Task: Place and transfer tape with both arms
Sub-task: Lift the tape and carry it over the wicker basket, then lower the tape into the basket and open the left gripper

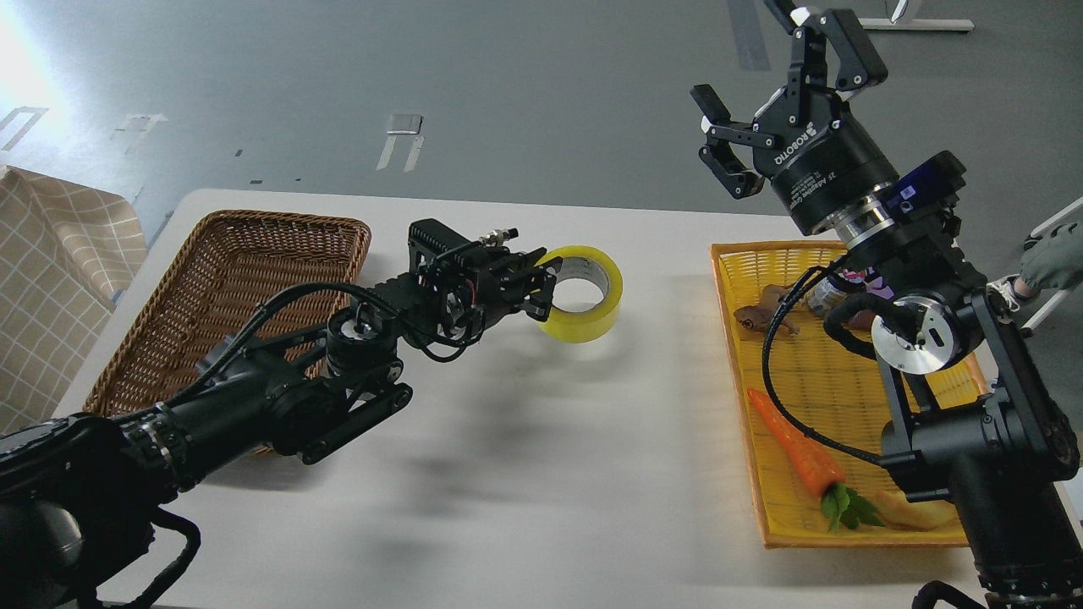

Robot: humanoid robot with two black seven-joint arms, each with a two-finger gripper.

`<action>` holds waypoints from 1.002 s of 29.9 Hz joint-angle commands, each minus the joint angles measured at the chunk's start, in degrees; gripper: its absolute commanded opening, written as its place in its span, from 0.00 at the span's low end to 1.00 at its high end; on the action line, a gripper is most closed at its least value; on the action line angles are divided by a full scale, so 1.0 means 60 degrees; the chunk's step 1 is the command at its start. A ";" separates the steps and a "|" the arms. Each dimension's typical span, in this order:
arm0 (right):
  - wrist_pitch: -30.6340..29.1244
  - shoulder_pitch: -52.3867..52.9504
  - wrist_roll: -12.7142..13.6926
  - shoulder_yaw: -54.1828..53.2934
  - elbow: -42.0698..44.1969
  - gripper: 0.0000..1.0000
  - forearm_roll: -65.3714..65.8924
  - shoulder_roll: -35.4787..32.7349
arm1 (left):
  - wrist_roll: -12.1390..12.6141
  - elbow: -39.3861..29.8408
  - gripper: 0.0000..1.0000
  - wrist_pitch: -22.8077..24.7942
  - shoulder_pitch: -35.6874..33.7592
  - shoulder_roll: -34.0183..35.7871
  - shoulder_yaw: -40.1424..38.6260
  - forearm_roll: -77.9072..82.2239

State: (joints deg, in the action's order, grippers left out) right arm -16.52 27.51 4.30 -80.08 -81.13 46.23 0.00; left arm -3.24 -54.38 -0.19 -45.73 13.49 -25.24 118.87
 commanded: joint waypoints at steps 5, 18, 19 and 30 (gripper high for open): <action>-0.0001 0.0000 0.0001 0.0001 0.0001 1.00 0.0000 0.0000 | -0.0074 -0.0048 0.21 -0.0012 -0.0771 0.1264 -0.0011 -0.0533; -0.0030 0.0000 0.0001 0.0016 -0.0028 1.00 0.0000 0.0000 | -0.1012 -0.0267 0.21 -0.0260 -0.0582 0.4444 0.0018 -0.1441; -0.0030 0.0000 0.0001 0.0016 -0.0028 1.00 0.0000 0.0000 | -0.1026 -0.0267 0.21 -0.0348 -0.0509 0.4590 0.0018 -0.1500; -0.0030 -0.0015 0.0001 0.0074 -0.0014 1.00 0.0000 0.0000 | -0.2008 -0.0150 0.22 -0.1491 0.1351 0.6496 0.0033 -0.2613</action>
State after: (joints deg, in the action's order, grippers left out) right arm -16.71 27.43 4.30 -79.75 -81.31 46.23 0.00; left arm -14.02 -55.75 -7.62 -40.45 50.48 -25.12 105.19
